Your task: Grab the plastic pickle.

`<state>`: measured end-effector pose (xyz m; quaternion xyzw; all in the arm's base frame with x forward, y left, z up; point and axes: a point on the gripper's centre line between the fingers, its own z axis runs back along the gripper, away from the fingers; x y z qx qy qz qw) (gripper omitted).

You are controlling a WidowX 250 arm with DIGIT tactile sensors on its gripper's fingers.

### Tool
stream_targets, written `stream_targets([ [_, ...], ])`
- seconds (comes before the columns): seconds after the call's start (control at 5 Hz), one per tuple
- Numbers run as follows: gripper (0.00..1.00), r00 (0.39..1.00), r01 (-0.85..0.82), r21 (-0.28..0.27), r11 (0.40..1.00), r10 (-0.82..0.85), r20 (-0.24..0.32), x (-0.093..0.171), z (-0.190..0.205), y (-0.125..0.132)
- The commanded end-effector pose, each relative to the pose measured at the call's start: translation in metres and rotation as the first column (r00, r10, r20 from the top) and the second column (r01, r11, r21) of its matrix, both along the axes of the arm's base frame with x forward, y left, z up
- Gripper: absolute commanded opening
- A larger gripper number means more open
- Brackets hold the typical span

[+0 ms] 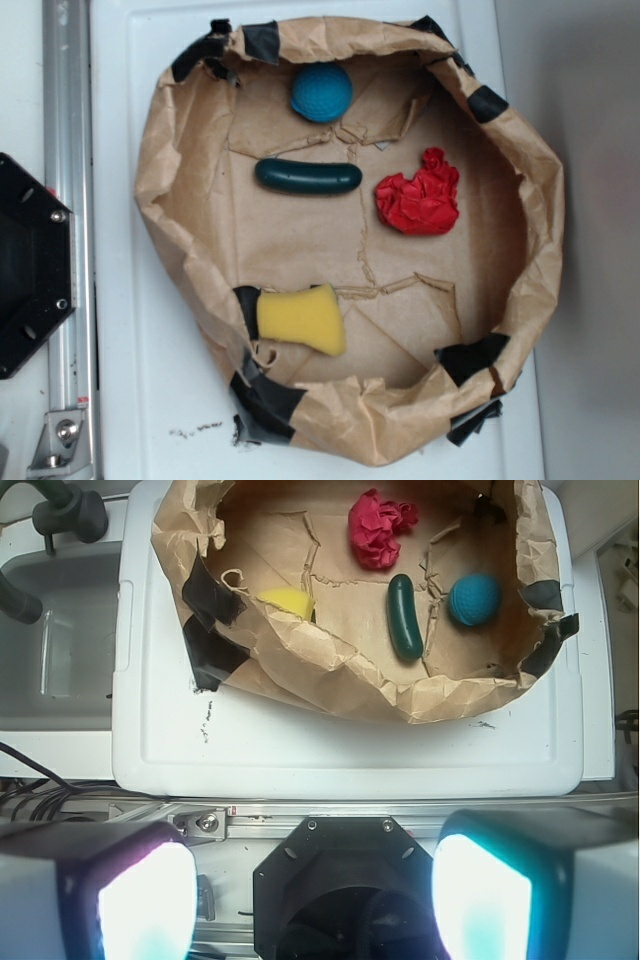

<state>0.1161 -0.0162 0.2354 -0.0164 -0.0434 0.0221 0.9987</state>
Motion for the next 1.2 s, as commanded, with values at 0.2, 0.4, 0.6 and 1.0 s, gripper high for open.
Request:
stream_targets([
  [0.2,1.00,0.964,0.133,-0.015,0.991,-0.126,0.233,0.050,-0.021,0.029],
  [0.4,1.00,0.915,0.161,-0.008,0.987,-0.146,0.376,0.103,-0.053,0.049],
  [0.6,1.00,0.930,0.178,-0.012,0.984,-0.164,0.329,0.136,-0.106,0.057],
  [1.0,1.00,0.974,0.206,0.035,0.978,-0.209,0.083,0.114,-0.183,0.064],
])
